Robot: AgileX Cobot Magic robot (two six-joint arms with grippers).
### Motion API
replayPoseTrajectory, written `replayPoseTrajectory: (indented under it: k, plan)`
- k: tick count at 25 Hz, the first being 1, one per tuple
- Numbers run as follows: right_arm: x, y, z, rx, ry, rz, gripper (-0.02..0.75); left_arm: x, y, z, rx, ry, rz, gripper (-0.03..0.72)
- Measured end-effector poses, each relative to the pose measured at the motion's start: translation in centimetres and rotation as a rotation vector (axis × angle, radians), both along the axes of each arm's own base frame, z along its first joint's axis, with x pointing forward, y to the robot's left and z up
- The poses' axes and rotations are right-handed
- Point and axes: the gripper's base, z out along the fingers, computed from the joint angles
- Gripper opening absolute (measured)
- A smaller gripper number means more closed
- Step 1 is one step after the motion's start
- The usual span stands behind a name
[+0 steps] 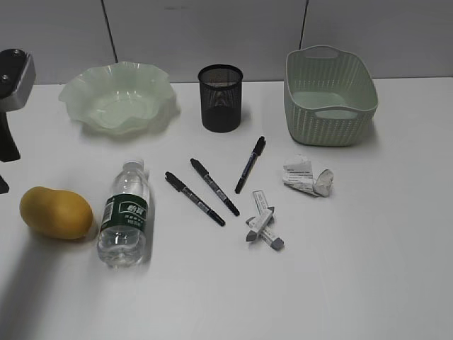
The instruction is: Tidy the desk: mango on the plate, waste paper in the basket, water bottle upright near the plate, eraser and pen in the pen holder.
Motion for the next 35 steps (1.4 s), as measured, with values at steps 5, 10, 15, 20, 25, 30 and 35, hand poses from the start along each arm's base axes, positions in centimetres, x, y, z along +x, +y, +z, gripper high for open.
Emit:
replayPoseTrajectory:
  k: [5, 10, 15, 20, 25, 30, 35]
  plan:
    - [0.0, 0.0, 0.0, 0.0, 0.0, 0.0, 0.482, 1.9, -0.3, -1.3, -0.006, -0.11, -0.09, 0.538]
    - [0.0, 0.0, 0.0, 0.0, 0.0, 0.0, 0.482, 2.9, -0.6, -3.3, -0.025, -0.089, -0.1, 0.587]
    - [0.0, 0.0, 0.0, 0.0, 0.0, 0.0, 0.482, 3.2, 0.0, -4.9, 0.045, -0.039, -0.154, 0.591]
    - [0.0, 0.0, 0.0, 0.001, 0.0, 0.0, 0.482, 3.5, 0.1, -6.2, 0.062, -0.002, -0.174, 0.592]
    - [0.0, 0.0, 0.0, 0.001, 0.0, 0.0, 0.482, 3.7, 0.0, -7.2, 0.066, 0.022, -0.21, 0.592]
    - [0.0, 0.0, 0.0, 0.001, 0.0, 0.0, 0.482, 4.0, 0.0, -8.6, 0.067, 0.043, -0.219, 0.593]
    - [0.0, 0.0, 0.0, 0.002, 0.0, 0.001, 0.482, 4.4, -0.2, -8.9, 0.046, 0.014, -0.197, 0.597]
